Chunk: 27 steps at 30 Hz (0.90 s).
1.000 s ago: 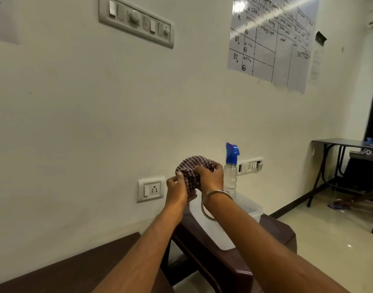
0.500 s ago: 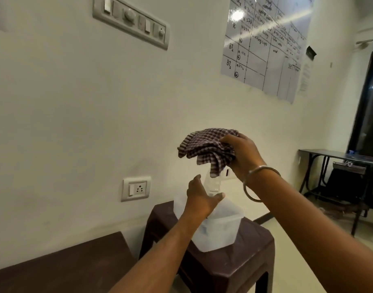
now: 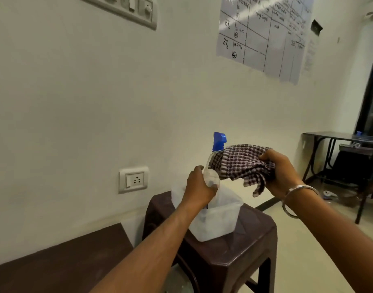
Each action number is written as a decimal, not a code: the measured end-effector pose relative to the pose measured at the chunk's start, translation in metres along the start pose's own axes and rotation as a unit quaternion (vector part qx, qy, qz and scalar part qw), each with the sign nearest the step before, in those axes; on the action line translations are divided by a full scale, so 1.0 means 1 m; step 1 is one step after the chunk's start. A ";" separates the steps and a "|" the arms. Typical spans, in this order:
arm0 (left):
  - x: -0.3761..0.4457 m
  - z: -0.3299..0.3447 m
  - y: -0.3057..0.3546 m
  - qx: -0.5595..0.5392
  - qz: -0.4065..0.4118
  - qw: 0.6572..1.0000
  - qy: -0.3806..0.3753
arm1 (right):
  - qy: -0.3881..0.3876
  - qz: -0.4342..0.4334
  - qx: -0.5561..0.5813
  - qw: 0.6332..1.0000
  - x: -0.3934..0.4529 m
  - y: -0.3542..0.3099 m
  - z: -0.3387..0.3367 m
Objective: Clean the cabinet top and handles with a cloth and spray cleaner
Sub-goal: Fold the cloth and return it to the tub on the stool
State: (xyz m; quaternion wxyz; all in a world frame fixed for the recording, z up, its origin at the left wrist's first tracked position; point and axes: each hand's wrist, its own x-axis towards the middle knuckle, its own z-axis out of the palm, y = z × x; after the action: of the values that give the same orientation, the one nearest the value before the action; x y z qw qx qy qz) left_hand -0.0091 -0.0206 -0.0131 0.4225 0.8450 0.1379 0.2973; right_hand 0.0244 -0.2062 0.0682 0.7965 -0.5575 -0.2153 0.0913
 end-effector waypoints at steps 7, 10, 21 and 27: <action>0.001 0.003 -0.001 0.014 -0.002 1.000 0.012 | 0.081 0.008 0.021 0.996 0.017 0.029 -0.005; -0.002 0.003 0.001 0.029 0.004 0.999 0.020 | 0.151 -0.003 0.004 0.988 0.038 0.038 -0.009; -0.003 -0.009 -0.009 -0.041 0.058 0.997 -0.005 | 0.016 0.066 -0.188 0.980 0.095 0.068 0.038; -0.004 -0.004 -0.011 -0.017 0.091 0.996 0.004 | -0.105 0.140 -0.345 0.922 0.100 0.075 0.076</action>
State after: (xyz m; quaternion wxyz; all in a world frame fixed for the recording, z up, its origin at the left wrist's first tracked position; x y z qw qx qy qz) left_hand -0.0143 -0.0137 -0.0219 0.4079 0.8455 0.0570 0.3400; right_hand 0.0869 -0.0763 0.0443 0.5068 -0.8096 -0.2352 0.1797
